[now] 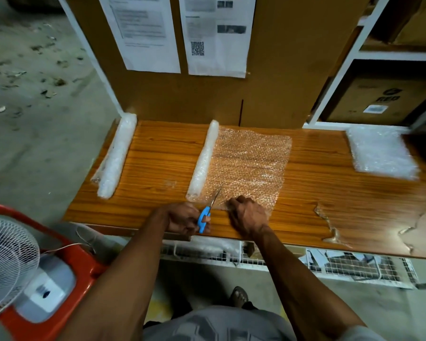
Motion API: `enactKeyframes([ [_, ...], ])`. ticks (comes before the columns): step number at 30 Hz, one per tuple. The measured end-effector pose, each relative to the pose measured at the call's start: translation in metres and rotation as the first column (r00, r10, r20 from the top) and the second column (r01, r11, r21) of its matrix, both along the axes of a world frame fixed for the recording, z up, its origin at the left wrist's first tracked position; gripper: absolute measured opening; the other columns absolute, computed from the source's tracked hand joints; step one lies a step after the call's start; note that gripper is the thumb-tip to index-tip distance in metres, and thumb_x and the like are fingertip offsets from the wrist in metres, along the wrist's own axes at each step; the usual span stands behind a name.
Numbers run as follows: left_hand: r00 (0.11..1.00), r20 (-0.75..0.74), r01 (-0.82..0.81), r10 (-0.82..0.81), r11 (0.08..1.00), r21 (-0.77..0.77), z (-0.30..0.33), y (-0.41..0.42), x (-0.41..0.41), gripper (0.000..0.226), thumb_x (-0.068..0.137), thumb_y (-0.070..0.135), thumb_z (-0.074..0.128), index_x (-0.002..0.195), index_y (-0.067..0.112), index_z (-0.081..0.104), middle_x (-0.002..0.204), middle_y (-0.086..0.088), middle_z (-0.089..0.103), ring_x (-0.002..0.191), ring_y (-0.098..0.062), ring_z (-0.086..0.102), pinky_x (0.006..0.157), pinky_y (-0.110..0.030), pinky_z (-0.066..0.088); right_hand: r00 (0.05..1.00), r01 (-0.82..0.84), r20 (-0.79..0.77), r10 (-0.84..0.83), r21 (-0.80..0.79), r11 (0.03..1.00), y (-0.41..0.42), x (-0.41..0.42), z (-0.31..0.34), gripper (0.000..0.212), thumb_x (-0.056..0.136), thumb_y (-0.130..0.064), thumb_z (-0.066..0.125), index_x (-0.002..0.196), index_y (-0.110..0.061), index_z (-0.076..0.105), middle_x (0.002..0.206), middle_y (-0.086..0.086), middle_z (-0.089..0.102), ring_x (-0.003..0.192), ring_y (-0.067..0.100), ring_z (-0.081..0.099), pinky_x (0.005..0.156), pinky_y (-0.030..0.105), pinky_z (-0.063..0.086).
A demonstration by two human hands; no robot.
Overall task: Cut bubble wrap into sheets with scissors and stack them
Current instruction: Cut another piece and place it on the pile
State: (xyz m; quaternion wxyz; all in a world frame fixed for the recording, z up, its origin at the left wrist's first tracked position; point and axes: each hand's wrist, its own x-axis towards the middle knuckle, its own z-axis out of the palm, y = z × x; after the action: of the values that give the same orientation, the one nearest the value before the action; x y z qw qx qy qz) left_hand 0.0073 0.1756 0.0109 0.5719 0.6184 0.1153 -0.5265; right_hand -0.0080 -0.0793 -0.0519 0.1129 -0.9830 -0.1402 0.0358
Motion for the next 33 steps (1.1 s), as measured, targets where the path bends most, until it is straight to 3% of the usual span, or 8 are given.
enactKeyframes([
  [3, 0.989, -0.118, 0.081, -0.086, 0.995, -0.053, 0.001, 0.015, -0.009, 0.054, 0.086, 0.029, 0.079, 0.127, -0.001, 0.061, 0.137, -0.021, 0.062, 0.129, -0.023, 0.056, 0.083, -0.029, 0.051, 0.995, 0.087, 0.035, -0.088, 0.027, 0.996, 0.01, -0.006, -0.001, 0.027, 0.107, -0.045, 0.041, 0.119, -0.032, 0.061, 0.11, 0.001, 0.065, 0.084, 0.025, 0.066, 0.068, 0.035, 0.05],
  [8, 0.966, -0.18, 0.188, -0.187, 0.982, -0.012, -0.001, 0.024, -0.023, 0.048, 0.097, 0.033, 0.068, 0.132, 0.0, 0.058, 0.14, -0.018, 0.063, 0.11, -0.014, 0.07, 0.065, -0.022, 0.056, 0.951, 0.293, -0.124, -0.282, 0.079, 0.953, 0.019, -0.004, -0.008, 0.027, 0.105, -0.043, 0.047, 0.104, -0.029, 0.071, 0.09, 0.0, 0.073, 0.072, 0.02, 0.066, 0.066, 0.033, 0.053],
  [15, 0.997, -0.035, 0.077, -0.072, 0.987, 0.141, -0.006, 0.01, -0.041, 0.023, 0.102, 0.034, 0.063, 0.112, 0.014, 0.069, 0.12, -0.015, 0.074, 0.114, -0.019, 0.072, 0.058, -0.018, 0.045, 0.73, 0.677, -0.402, -0.553, 0.308, 0.669, 0.03, -0.015, -0.011, 0.042, 0.108, -0.04, 0.043, 0.099, -0.009, 0.069, 0.102, 0.02, 0.071, 0.086, 0.028, 0.062, 0.079, 0.039, 0.052],
  [17, 1.0, -0.02, 0.017, -0.014, 0.993, 0.119, -0.007, 0.005, -0.04, 0.022, 0.105, 0.037, 0.057, 0.114, 0.021, 0.07, 0.121, -0.014, 0.072, 0.114, -0.019, 0.072, 0.056, -0.017, 0.043, 0.785, 0.612, -0.373, -0.495, 0.341, 0.713, 0.034, -0.02, -0.004, 0.036, 0.108, -0.033, 0.043, 0.092, -0.015, 0.07, 0.109, 0.022, 0.072, 0.092, 0.033, 0.064, 0.088, 0.047, 0.055],
  [19, 1.0, 0.003, -0.016, 0.016, 0.992, 0.128, -0.009, -0.001, -0.037, 0.022, 0.103, 0.04, 0.059, 0.11, 0.024, 0.072, 0.119, -0.015, 0.074, 0.106, -0.018, 0.074, 0.056, -0.017, 0.043, 0.861, 0.491, -0.319, -0.396, 0.324, 0.809, 0.036, -0.025, -0.003, 0.024, 0.106, -0.027, 0.053, 0.12, -0.019, 0.072, 0.133, 0.016, 0.068, 0.11, 0.034, 0.066, 0.098, 0.044, 0.054],
  [22, 0.999, 0.024, -0.028, 0.024, 0.988, 0.15, -0.011, -0.009, -0.032, 0.023, 0.101, 0.041, 0.063, 0.103, 0.021, 0.074, 0.112, -0.015, 0.076, 0.091, -0.015, 0.077, 0.055, -0.018, 0.045, 0.967, 0.208, -0.186, -0.176, 0.166, 0.964, 0.035, -0.027, -0.015, 0.068, 0.097, -0.012, 0.066, 0.16, -0.02, 0.042, 0.161, 0.01, 0.046, 0.144, 0.035, 0.048, 0.114, 0.046, 0.046],
  [28, 0.997, 0.043, -0.073, 0.067, 0.984, 0.16, -0.015, -0.01, -0.027, 0.02, 0.1, 0.036, 0.066, 0.105, 0.018, 0.074, 0.111, -0.015, 0.077, 0.088, -0.016, 0.077, 0.052, -0.016, 0.044, 0.979, 0.135, -0.168, -0.117, 0.103, 0.985, 0.03, -0.035, -0.033, 0.057, 0.115, -0.032, 0.025, 0.168, -0.014, 0.016, 0.174, 0.01, 0.014, 0.162, 0.031, 0.008, 0.131, 0.048, 0.012],
  [33, 0.994, 0.072, -0.099, 0.088, 0.981, 0.165, -0.014, -0.011, -0.026, 0.03, 0.097, 0.022, 0.071, 0.12, 0.004, 0.067, 0.111, -0.02, 0.076, 0.094, -0.023, 0.078, 0.046, -0.015, 0.047, 0.976, 0.13, -0.189, -0.111, 0.091, 0.987, 0.028, -0.034, -0.037, 0.058, 0.114, -0.035, 0.019, 0.168, -0.016, 0.01, 0.175, 0.01, 0.008, 0.162, 0.031, 0.005, 0.131, 0.05, 0.008],
])
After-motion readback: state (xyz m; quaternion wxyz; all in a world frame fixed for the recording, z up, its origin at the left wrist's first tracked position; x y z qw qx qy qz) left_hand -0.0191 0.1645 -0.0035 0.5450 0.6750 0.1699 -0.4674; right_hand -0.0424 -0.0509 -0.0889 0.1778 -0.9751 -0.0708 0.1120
